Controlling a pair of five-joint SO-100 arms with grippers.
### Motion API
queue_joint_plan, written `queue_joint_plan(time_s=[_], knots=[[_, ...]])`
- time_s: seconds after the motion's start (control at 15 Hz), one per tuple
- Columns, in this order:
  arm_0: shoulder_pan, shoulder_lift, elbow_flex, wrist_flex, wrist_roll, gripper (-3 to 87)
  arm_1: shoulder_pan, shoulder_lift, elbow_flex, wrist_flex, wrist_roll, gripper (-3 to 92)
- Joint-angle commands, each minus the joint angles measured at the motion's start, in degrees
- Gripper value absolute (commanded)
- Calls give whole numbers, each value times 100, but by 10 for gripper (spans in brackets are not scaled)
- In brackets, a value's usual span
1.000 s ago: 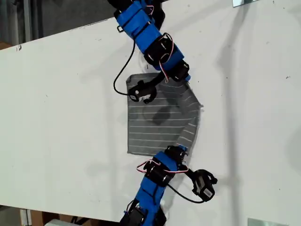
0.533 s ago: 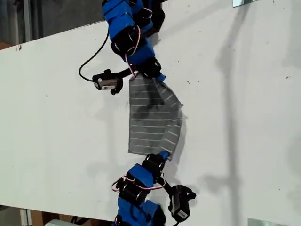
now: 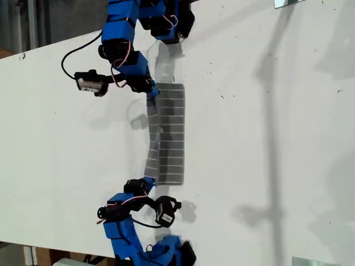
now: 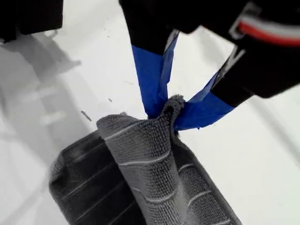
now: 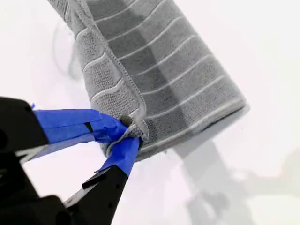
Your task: Grasp corners of a square towel and fold twice.
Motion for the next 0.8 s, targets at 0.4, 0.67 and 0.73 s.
queue_joint_plan(time_s=[0.4, 0.67, 0.73], knots=[[-1257, -1204, 132, -677, 949, -1, 1723, -422, 1652, -1529, -1020, -1], [-606, -589, -18, -352, 510, -1, 1081, 580, 1644, -958, -703, -1], [-466, -369, -35, -290, 439, -1, 914, 835, 1670, -765, -615, -1]])
